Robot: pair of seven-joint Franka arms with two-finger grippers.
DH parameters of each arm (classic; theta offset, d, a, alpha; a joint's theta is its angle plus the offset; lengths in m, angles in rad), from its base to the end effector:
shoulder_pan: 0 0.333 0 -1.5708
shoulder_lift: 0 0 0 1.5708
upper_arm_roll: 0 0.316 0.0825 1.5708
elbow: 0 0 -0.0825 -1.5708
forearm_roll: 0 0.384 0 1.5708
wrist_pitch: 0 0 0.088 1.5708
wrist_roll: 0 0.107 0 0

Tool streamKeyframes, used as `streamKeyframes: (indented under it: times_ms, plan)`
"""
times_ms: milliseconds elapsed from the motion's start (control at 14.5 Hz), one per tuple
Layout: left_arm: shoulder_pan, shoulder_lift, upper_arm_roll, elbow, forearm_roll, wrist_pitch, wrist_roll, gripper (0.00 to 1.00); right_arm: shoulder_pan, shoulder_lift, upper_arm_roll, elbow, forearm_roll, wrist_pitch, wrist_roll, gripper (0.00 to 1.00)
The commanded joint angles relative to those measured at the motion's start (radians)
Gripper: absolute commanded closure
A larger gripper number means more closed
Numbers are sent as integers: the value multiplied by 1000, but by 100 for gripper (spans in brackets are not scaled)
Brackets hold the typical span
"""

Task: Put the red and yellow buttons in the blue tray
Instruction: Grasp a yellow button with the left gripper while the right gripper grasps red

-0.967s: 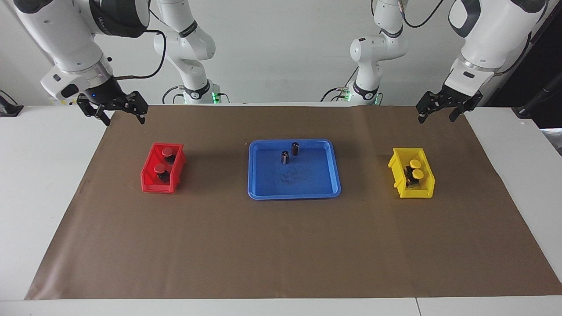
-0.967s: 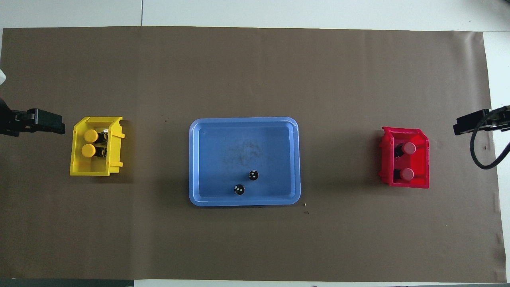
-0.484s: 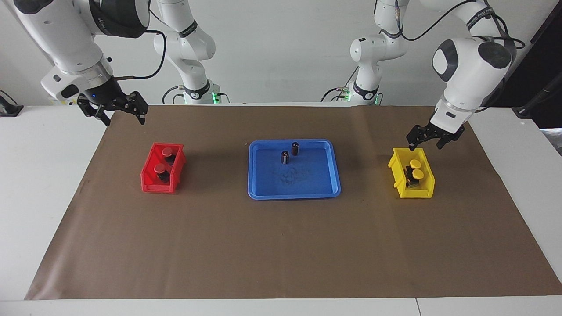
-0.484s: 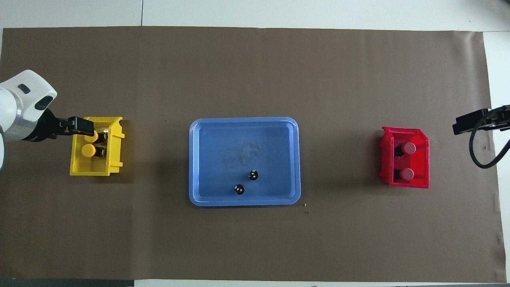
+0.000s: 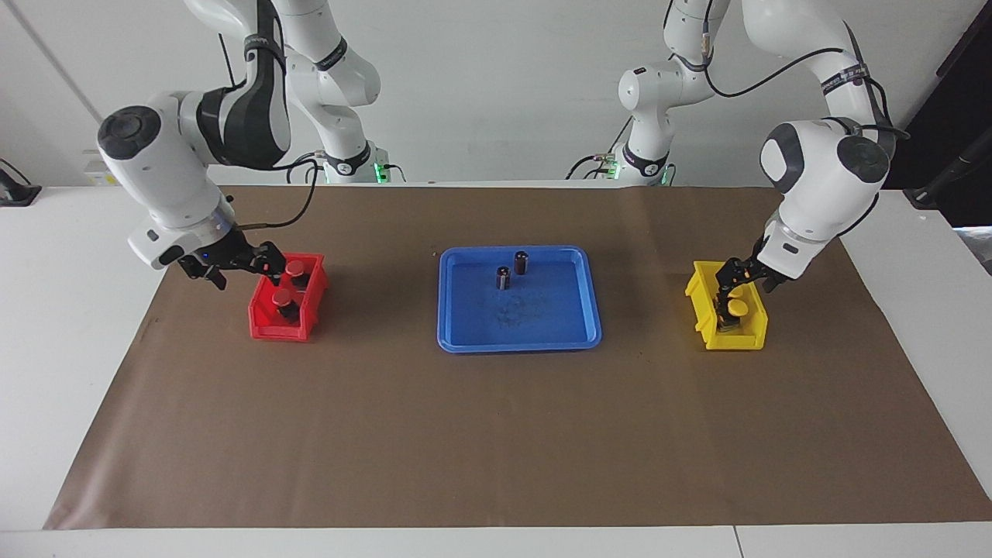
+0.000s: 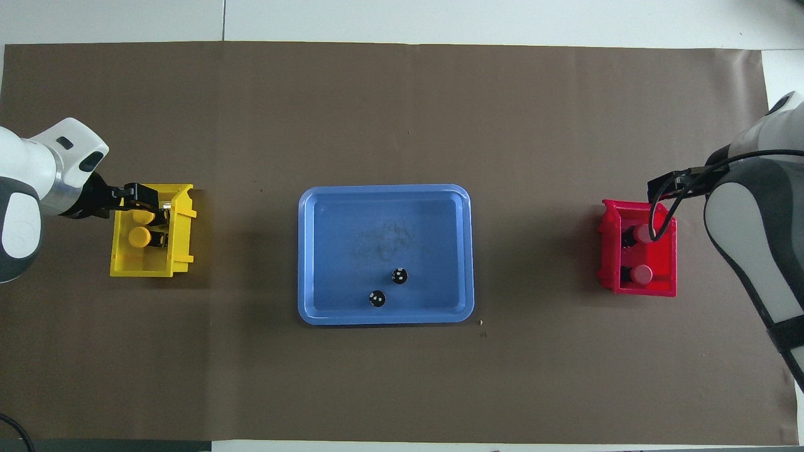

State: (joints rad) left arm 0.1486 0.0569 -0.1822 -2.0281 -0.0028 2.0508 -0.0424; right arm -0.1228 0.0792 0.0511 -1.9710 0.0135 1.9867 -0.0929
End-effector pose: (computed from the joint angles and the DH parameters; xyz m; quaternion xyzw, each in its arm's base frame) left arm 0.5592 -0.0179 0.4173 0.9998 0.0051 -0.0169 0.0057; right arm 0.5656 -0.0402 0.4253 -0.9994 -0.0077 0.0309 0.0107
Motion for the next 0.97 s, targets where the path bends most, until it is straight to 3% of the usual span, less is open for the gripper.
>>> streamKeyframes:
  times_ms: [0, 207, 415, 898]
  plan:
    - [6, -26, 0, -46, -20, 23, 24, 27, -8, -52, 4, -118, 72, 66, 13, 9]
    - [35, -31, 1, -95, -20, 67, 134, 24, -5, -56, 4, -175, 74, 112, -23, 20]
    - [37, -40, 0, -121, -20, 72, 153, 24, -30, -64, 0, -239, 74, 187, -103, 23]
    - [34, -60, 0, -184, -20, 115, 151, 24, -34, -64, 1, -265, 71, 207, -125, 41]
